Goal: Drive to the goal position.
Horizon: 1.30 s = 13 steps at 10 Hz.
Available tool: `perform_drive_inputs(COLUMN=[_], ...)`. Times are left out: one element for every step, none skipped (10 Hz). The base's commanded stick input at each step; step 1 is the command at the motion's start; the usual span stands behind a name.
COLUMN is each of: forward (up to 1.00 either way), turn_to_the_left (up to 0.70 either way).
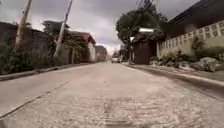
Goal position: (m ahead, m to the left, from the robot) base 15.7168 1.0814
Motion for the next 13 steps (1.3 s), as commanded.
perform_drive_inputs(forward=[1.0, 1.0, 1.0, 1.0, 1.0, 1.0, 1.0, 1.0, 1.0, 1.0, 1.0, 1.0, 1.0], turn_to_the_left=[0.0, 0.0, 0.0, 0.0, 0.0, 0.0, 0.0, 0.0, 0.0, 0.0, 0.0, 0.0, 0.0])
